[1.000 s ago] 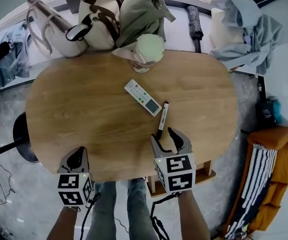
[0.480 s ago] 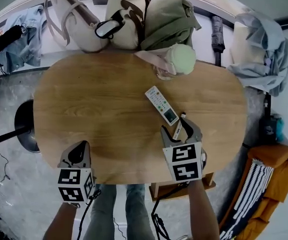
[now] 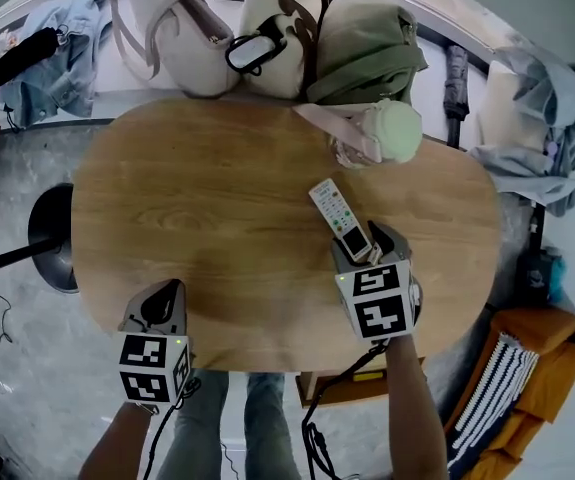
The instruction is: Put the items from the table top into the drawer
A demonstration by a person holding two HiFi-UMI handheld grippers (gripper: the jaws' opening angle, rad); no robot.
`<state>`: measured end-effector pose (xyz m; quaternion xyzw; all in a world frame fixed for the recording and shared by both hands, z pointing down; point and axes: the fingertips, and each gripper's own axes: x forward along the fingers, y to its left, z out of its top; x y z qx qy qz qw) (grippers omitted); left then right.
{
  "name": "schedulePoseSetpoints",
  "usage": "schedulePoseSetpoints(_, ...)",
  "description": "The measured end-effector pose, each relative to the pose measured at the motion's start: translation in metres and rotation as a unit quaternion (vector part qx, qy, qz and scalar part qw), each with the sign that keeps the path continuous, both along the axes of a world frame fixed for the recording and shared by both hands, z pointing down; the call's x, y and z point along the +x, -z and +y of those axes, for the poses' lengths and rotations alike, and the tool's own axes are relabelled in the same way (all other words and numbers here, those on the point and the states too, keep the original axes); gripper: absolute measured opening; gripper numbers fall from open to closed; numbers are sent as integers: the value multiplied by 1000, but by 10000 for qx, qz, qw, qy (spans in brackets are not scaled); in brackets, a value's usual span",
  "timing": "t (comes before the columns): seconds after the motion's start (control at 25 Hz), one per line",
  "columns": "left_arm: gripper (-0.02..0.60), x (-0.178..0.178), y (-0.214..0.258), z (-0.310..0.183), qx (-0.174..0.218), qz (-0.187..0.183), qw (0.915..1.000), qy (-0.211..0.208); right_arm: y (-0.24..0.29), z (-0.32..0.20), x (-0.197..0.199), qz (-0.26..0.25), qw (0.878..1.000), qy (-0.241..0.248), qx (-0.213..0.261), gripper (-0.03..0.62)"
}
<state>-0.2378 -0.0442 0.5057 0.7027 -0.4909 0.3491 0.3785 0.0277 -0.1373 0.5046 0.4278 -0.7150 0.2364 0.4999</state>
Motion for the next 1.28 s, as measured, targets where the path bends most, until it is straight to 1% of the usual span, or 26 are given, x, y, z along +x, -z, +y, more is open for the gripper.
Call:
schedulePoseSetpoints(0.16, -8, -6, 0, -1, -4, -5, 10000, -5, -5, -5, -5, 47, 9998, 153, -127, 254)
schedulePoseSetpoints(0.32, -8, -15, -2, -3, -9, -20, 10000, 35, -10, -14, -9, 21, 9995, 249, -183, 255)
schedulePoseSetpoints(0.52, -8, -22, -7, -3, -20, -35, 10000, 84, -21, -20, -10, 4, 9985, 490, -260, 255)
schedulePoseSetpoints(0.72, -8, -26, -8, 0, -49, -33, 9999, 147, -28, -19, -5, 28, 9976, 538, -438, 255)
schedulePoseSetpoints(0.84, -8, -28, -8, 1, -74, -25, 9998, 163, -31, -19, -5, -50, 9970, 562, -525, 255)
schedulePoseSetpoints(1.0, -8, -26, -8, 0, -63, 10, 9998, 169, -31, -19, -6, -68, 9966, 610, -543, 252)
schedulePoseSetpoints(1.12, -8, -22, -8, 1, -72, 35, 9998, 169, -31, -17, -8, -70, 9964, 658, -535, 233)
schedulePoseSetpoints(1.28, -8, -18, -7, 0, -66, 46, 9998, 162, -31, -16, -8, -118, 9967, 601, -524, 227)
